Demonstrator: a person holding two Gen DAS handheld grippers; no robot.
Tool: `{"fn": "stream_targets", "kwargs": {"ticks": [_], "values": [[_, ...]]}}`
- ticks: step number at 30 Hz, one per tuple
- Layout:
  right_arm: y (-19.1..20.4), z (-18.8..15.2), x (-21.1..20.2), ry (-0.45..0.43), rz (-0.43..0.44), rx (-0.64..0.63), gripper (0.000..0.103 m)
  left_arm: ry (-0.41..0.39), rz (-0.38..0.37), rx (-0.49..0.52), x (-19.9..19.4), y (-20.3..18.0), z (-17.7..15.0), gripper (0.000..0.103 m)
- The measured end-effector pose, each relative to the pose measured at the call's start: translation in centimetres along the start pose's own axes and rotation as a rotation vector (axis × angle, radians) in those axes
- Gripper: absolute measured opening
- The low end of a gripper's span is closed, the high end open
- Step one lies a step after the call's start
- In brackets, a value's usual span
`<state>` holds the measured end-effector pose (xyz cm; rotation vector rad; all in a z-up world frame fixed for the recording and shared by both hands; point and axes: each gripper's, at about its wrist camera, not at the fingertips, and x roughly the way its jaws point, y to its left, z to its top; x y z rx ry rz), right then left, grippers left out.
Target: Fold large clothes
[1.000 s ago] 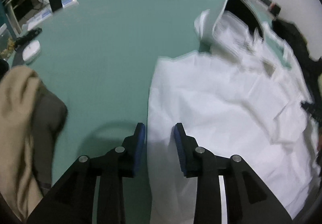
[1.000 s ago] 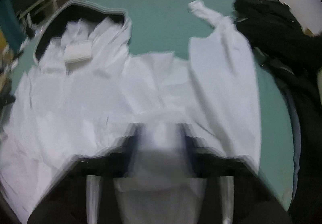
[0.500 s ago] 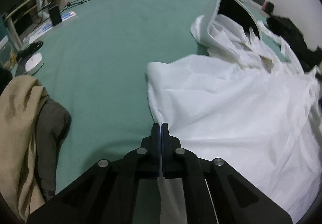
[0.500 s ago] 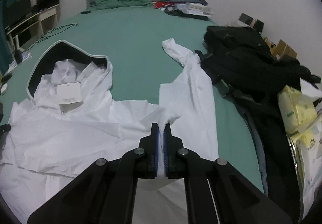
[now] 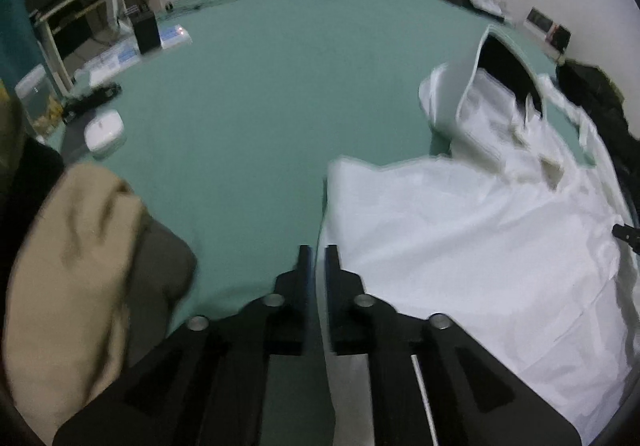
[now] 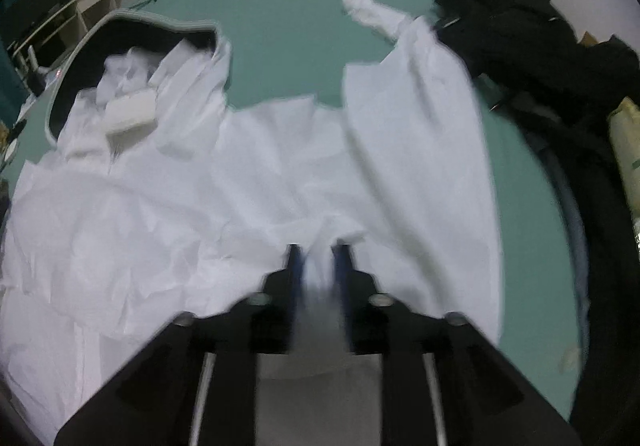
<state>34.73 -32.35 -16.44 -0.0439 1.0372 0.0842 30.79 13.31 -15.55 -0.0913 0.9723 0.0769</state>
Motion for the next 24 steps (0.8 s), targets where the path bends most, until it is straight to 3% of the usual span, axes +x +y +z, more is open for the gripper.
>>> {"fn": "stream_targets", "kwargs": {"ticks": [1, 2, 3, 11, 15, 20, 21, 23, 24], "values": [[-0.4, 0.4, -0.4, -0.018, -0.002, 0.006, 0.057, -0.017, -0.006, -0.01, -0.5, 0.3, 0.4, 0.035], [-1.1, 1.0, -0.9, -0.044, -0.01, 0.014, 0.062, -0.029, -0.019, -0.023, -0.9, 0.6, 0.7, 0.049], [-1.6, 1.6, -1.3, -0.067, -0.018, 0.017, 0.064, -0.036, -0.031, -0.038, -1.0, 0.9, 1.0, 0.051], [-6.5, 8.7, 0.5, -0.138, -0.105, 0.022, 0.064, 0.029, -0.075, -0.084, 1.2, 1.5, 1.2, 0.051], [-8.3, 11.5, 2.5, -0.148, -0.12, 0.027, 0.064, 0.025, -0.01, -0.065, 2.1, 1.1, 1.1, 0.051], [-9.3, 13.6, 6.3, -0.097, -0.071, 0.037, 0.063, 0.014, 0.052, -0.037, 2.8, 1.3, 1.1, 0.051], [-9.4, 13.8, 6.9, -0.086, -0.062, 0.041, 0.059, 0.009, 0.078, -0.028, 2.9, 1.2, 1.1, 0.051], [-9.7, 13.9, 8.2, -0.05, -0.032, 0.062, 0.028, 0.006, 0.086, -0.017, 3.0, 1.1, 1.0, 0.051], [-9.8, 13.9, 8.6, -0.035, -0.025, 0.068, 0.004, 0.007, 0.082, -0.014, 3.0, 1.1, 0.9, 0.051]]}}
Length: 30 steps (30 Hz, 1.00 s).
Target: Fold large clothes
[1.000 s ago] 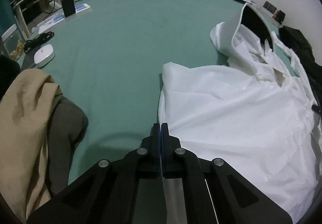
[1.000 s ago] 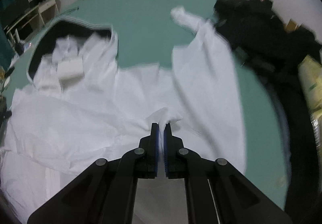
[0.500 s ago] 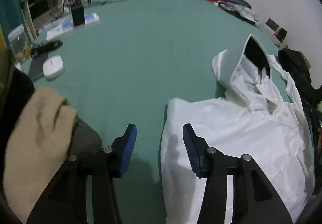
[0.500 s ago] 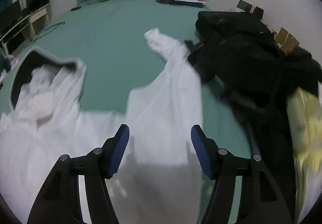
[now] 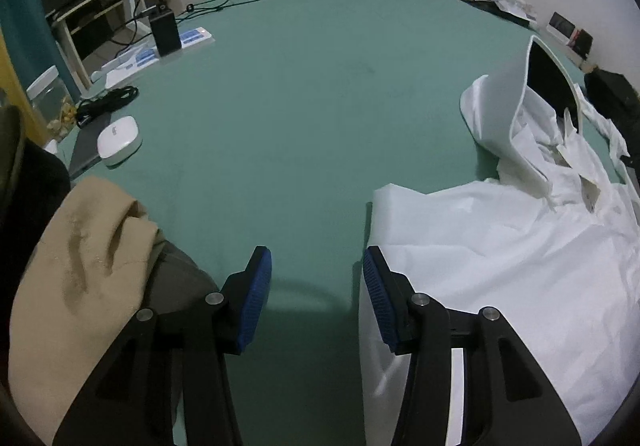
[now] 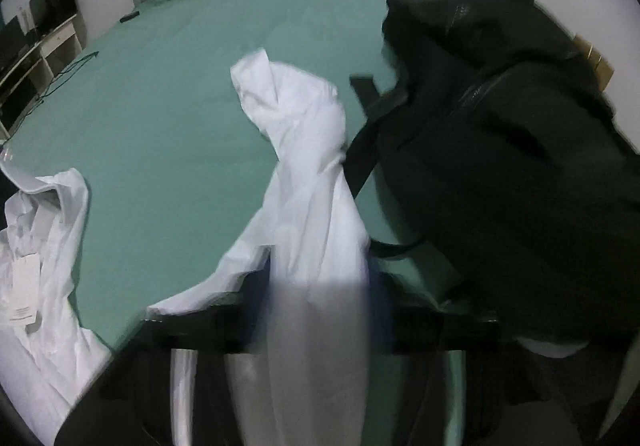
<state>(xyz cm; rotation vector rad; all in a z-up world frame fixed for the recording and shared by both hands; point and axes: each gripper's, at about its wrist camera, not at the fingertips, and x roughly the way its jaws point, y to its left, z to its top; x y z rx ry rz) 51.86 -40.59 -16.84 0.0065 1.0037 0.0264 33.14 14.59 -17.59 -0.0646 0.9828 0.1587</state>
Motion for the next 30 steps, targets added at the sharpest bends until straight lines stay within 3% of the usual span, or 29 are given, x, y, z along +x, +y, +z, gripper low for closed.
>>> {"fn": "stream_targets", "kwargs": {"ticks": [2, 5, 9, 14, 18, 23, 26, 28, 30], "values": [[0.1, -0.5, -0.1, 0.004, 0.021, -0.002, 0.004, 0.008, -0.02, 0.004, 0.0, -0.1, -0.1, 0.051], [1.1, -0.9, -2.9, -0.057, 0.009, -0.033, 0.004, 0.051, -0.029, -0.007, -0.2, -0.1, 0.1, 0.051], [2.9, -1.1, -8.2, -0.143, -0.002, -0.063, 0.004, 0.014, -0.068, -0.011, -1.5, -0.1, 0.3, 0.051], [8.6, -2.8, -15.6, -0.226, 0.014, -0.171, 0.004, -0.023, -0.097, 0.04, -3.3, -1.6, 0.3, 0.051], [14.4, -5.7, -17.9, -0.239, 0.048, -0.253, 0.004, -0.029, -0.154, 0.065, -4.8, -2.8, 0.0, 0.051], [21.9, -12.6, -16.7, -0.173, 0.074, -0.351, 0.005, -0.044, -0.198, 0.103, -6.7, -3.9, -0.5, 0.051], [24.4, -16.1, -13.9, -0.037, 0.148, -0.363, 0.009, -0.043, -0.211, 0.112, -7.2, -4.1, -0.7, 0.051], [25.4, -18.4, -12.2, 0.05, 0.204, -0.355, 0.026, -0.039, -0.217, 0.11, -7.4, -4.0, -0.8, 0.051], [25.6, -19.5, -12.2, 0.053, 0.231, -0.359, 0.042, -0.035, -0.221, 0.11, -7.3, -3.8, -0.7, 0.051]]}}
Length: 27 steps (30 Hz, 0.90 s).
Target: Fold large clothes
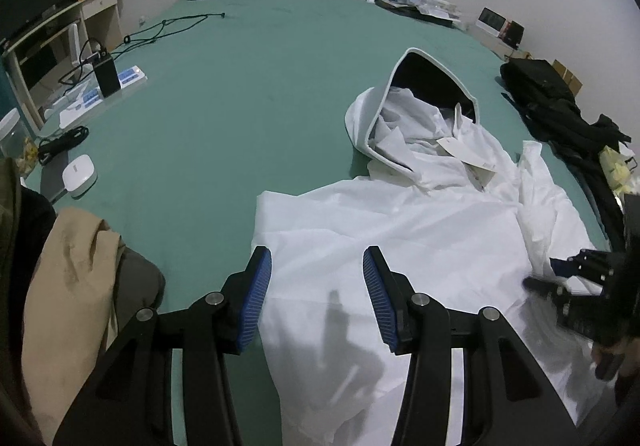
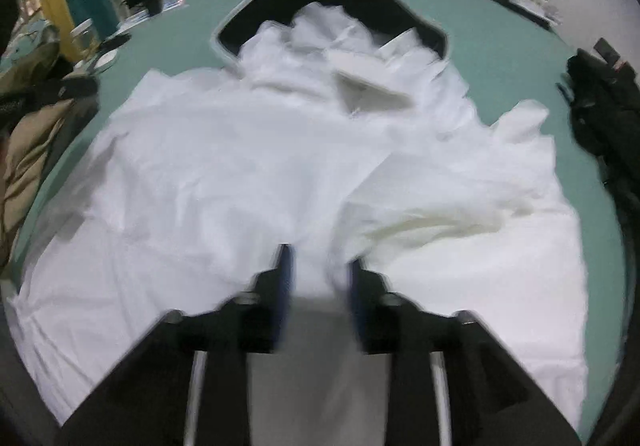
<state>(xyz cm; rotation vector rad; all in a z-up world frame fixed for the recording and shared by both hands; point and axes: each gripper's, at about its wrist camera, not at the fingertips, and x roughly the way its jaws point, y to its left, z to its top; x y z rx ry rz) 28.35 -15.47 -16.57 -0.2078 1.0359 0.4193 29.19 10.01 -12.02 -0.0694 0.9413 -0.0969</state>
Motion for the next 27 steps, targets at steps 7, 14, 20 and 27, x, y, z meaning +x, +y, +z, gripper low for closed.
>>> {"fn": "stream_targets", "kwargs": {"ticks": [7, 14, 20, 27], "values": [[-6.5, 1.2, -5.6, -0.178, -0.033, 0.108, 0.059, 0.01, 0.007, -0.029, 0.9, 0.7, 0.2, 0.051], [-17.4, 3.8, -3.2, -0.157, -0.112, 0.36, 0.06, -0.002, 0.026, -0.047, 1.5, 1.0, 0.3, 0.051], [-20.0, 5.2, 1.3, -0.102, -0.122, 0.4, 0.057, 0.024, 0.034, -0.066, 2.5, 1.8, 0.3, 0.051], [-18.9, 6.2, 1.5, -0.094, -0.108, 0.37, 0.002, 0.031, 0.026, -0.061, 2.4, 1.7, 0.2, 0.051]]}}
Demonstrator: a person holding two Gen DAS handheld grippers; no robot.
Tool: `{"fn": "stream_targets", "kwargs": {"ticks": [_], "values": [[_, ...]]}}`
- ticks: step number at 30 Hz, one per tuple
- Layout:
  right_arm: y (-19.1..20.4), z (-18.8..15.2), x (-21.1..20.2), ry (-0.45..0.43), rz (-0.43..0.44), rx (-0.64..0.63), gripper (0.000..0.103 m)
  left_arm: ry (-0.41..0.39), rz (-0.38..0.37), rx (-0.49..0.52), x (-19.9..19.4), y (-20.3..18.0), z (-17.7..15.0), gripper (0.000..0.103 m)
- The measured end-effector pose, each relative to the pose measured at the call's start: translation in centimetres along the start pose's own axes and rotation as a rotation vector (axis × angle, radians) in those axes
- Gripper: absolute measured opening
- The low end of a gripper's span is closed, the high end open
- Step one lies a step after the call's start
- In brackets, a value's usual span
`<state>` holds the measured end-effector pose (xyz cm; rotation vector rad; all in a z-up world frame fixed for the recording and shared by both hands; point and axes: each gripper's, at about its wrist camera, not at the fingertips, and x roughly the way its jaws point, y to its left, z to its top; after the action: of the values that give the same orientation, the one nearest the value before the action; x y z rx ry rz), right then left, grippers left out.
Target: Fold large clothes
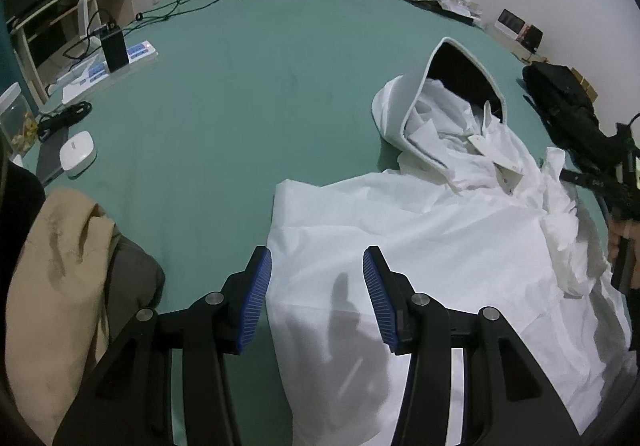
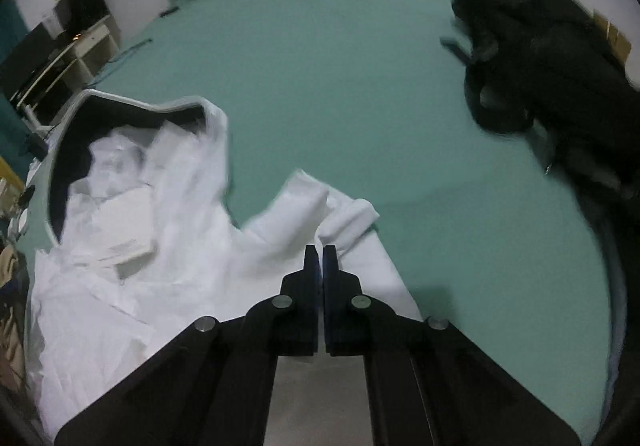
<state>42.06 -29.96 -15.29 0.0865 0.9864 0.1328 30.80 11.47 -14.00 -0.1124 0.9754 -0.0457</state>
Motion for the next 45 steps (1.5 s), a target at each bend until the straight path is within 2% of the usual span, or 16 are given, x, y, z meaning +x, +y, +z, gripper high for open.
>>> {"fn": "stream_targets", "kwargs": {"ticks": [4, 7, 11, 14, 17, 20, 24, 26, 27, 28, 29, 32, 37, 41, 45], "values": [[3.5, 0.8, -5.5, -0.122, -0.031, -0.101, 0.002, -0.041, -0.016, -0.015, -1.6, 0.4, 0.4, 0.051], [7.5, 1.8, -10.8, -0.245, -0.045, -0.198, 0.002, -0.067, -0.025, -0.029, -2.7, 0.8, 0.6, 0.051], [12.5, 2.3, -15.7, -0.355, -0.054, -0.292, 0.002, -0.088, -0.032, -0.048, -3.7, 1.6, 0.7, 0.051], [16.3, 2.0, -17.3, -0.394, -0.06, -0.335, 0.002, -0.09, -0.025, -0.051, -4.1, 2.3, 0.4, 0.051], [18.8, 0.9, -17.2, -0.399, -0.052, -0.291, 0.002, -0.1, -0.018, -0.061, -4.7, 3.1, 0.2, 0.051], [21.8, -1.4, -15.1, -0.359, -0.038, -0.24, 0.002, -0.108, -0.019, -0.087, -5.3, 4.3, 0.2, 0.051], [24.9, -5.2, -10.7, -0.152, 0.101, -0.21, 0.007, -0.106, -0.021, -0.115, -5.8, 5.8, 0.3, 0.051], [25.7, -7.6, -8.7, -0.045, 0.192, -0.206, 0.019, -0.106, -0.025, -0.13, -6.0, 6.3, 0.3, 0.051], [25.8, -8.5, -8.3, -0.017, 0.215, -0.21, 0.032, -0.107, -0.027, -0.136, -6.0, 6.5, 0.4, 0.051], [25.8, -9.5, -8.1, 0.002, 0.239, -0.23, 0.037, -0.108, -0.028, -0.14, -6.1, 6.6, 0.4, 0.051], [25.6, -10.1, -8.4, -0.002, 0.248, -0.249, 0.037, -0.11, -0.029, -0.142, -6.1, 6.7, 0.5, 0.051], [24.1, -9.7, -9.1, -0.051, 0.194, -0.298, 0.038, -0.106, -0.028, -0.144, -5.9, 6.7, 0.5, 0.051], [21.3, -6.1, -8.4, -0.061, 0.191, -0.314, 0.038, -0.071, -0.017, -0.128, -4.7, 6.5, 0.1, 0.051], [22.7, -4.6, -4.0, 0.057, 0.229, -0.444, 0.038, -0.053, -0.009, -0.125, -4.1, 6.4, 0.1, 0.051], [26.3, -5.1, -1.4, 0.114, 0.296, -0.625, 0.038, -0.055, -0.014, -0.124, -4.1, 6.3, 0.4, 0.051]]}}
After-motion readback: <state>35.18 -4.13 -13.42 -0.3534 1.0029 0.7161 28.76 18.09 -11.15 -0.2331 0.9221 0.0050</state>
